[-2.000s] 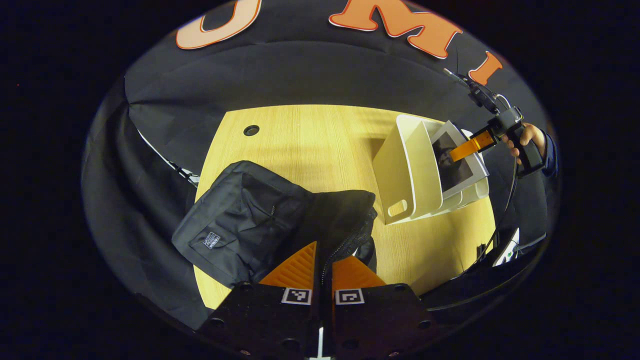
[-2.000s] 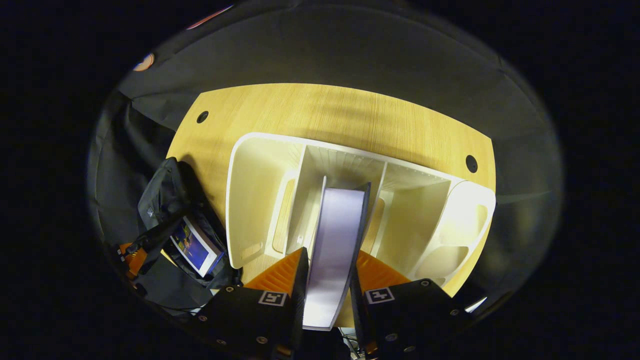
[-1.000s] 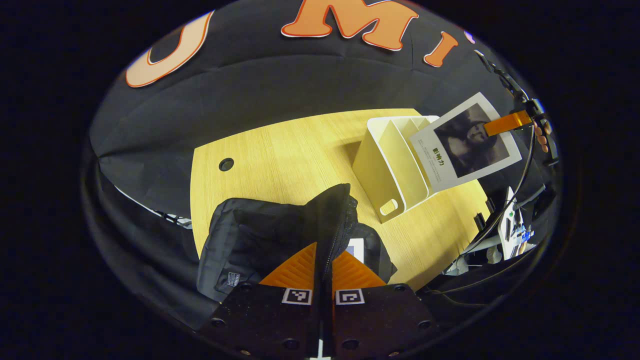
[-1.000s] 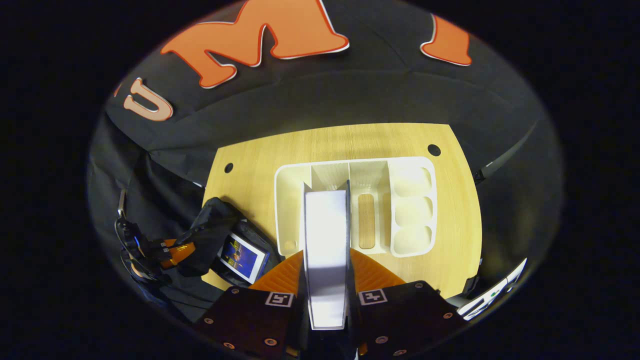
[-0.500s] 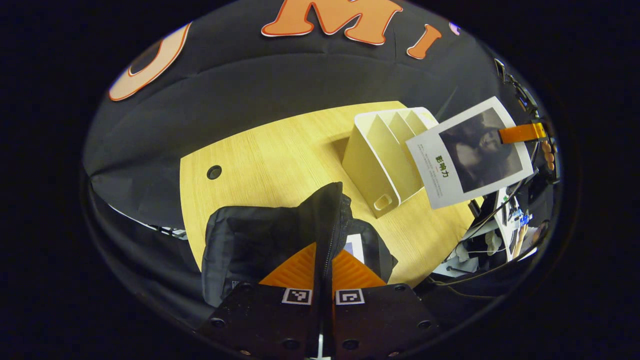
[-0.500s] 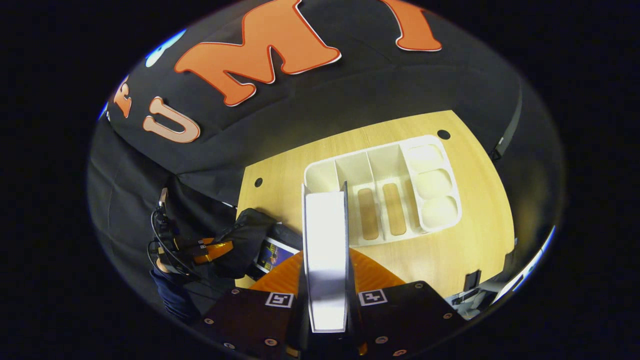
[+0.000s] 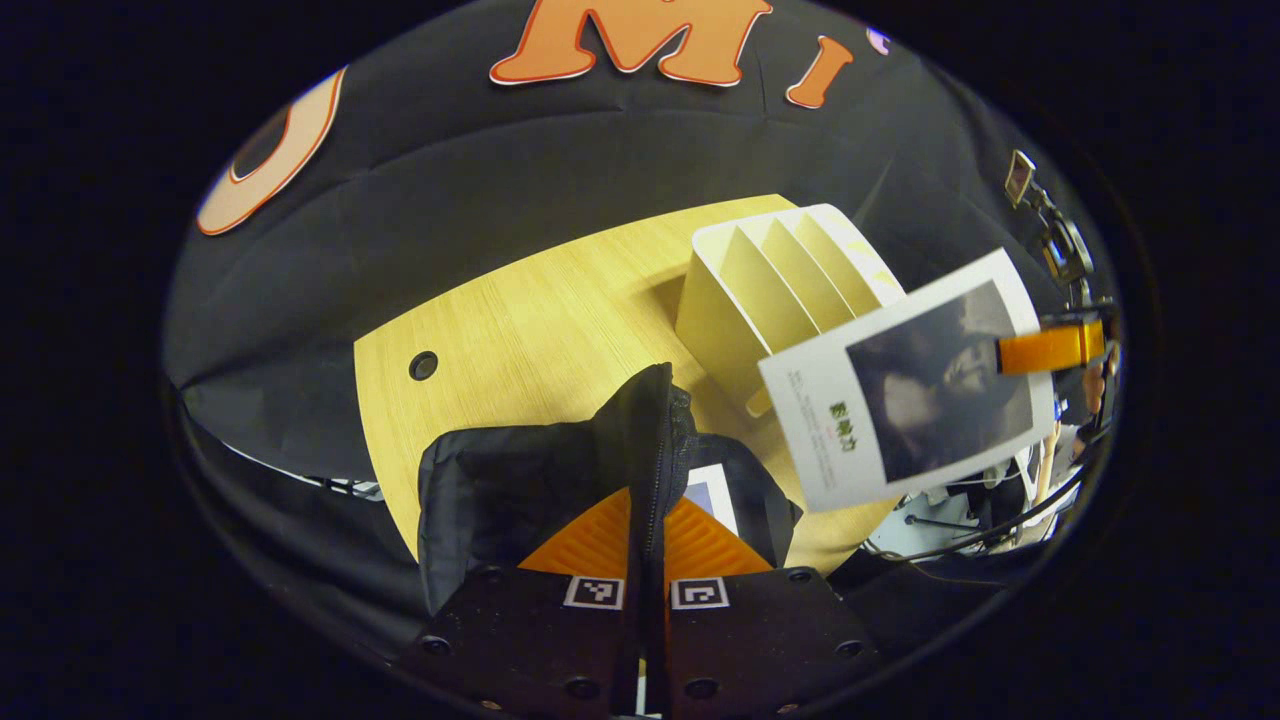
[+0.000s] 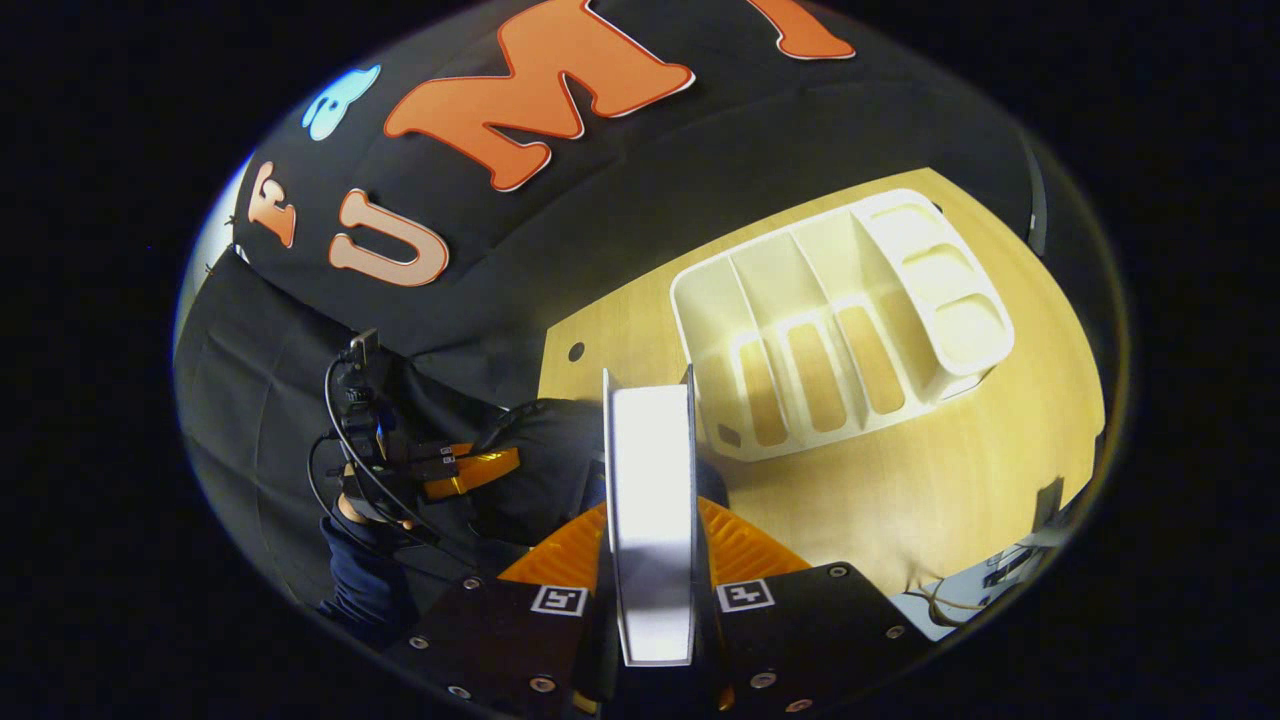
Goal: Open the schoolbag, grab two books from the bookshelf and put them into the schoolbag.
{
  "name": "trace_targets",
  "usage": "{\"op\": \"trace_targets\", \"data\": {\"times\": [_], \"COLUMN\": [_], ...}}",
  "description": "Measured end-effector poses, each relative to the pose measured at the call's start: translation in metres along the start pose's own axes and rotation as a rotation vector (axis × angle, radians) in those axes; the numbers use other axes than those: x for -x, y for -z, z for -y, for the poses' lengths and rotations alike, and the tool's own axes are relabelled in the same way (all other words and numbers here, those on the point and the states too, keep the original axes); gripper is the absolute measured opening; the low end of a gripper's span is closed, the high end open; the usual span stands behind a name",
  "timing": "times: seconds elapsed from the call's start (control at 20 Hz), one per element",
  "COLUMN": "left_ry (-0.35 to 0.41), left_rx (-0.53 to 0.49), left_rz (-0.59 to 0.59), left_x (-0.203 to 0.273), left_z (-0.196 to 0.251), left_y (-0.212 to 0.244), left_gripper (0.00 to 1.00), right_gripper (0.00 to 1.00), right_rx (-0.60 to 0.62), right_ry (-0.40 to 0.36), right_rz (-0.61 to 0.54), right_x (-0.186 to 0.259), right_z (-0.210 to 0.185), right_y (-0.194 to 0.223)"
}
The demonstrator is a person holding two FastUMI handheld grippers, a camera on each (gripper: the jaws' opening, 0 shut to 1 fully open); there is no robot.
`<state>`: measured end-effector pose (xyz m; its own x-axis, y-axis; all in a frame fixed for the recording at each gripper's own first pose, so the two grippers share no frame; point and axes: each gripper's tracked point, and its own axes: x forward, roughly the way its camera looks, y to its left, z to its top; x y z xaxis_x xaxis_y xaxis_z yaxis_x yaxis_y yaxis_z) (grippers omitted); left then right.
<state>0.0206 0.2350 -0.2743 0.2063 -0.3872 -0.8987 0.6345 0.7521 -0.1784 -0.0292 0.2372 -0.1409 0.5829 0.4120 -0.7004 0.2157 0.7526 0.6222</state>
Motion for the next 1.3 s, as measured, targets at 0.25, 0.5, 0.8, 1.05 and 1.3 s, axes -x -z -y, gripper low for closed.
{"op": "trace_targets", "data": {"times": [0.25, 0.5, 0.8, 1.05, 1.3], "left_ry": [0.011, 0.014, 0.041, 0.059, 0.087], "left_rx": [-0.012, -0.021, -0.018, -0.016, -0.003], "left_rz": [0.019, 0.029, 0.049, 0.07, 0.072], "left_x": [0.0, 0.004, 0.007, 0.009, 0.009], "left_z": [0.011, 0.016, 0.027, 0.035, 0.047], "left_y": [-0.008, -0.011, -0.011, -0.015, -0.014], "left_gripper": [0.03, 0.03, 0.03, 0.04, 0.04], "right_gripper": [0.31, 0.31, 0.3, 0.3, 0.3], "right_rx": [-0.019, -0.092, -0.186, -0.266, -0.308], "right_ry": [-0.054, -0.104, -0.155, -0.199, -0.226], "right_rz": [-0.013, -0.019, 0.0, 0.016, 0.058], "right_x": [-0.037, -0.094, -0.15, -0.183, -0.21], "right_z": [-0.015, -0.029, -0.045, -0.057, -0.063], "right_y": [0.021, 0.046, 0.062, 0.079, 0.09]}}
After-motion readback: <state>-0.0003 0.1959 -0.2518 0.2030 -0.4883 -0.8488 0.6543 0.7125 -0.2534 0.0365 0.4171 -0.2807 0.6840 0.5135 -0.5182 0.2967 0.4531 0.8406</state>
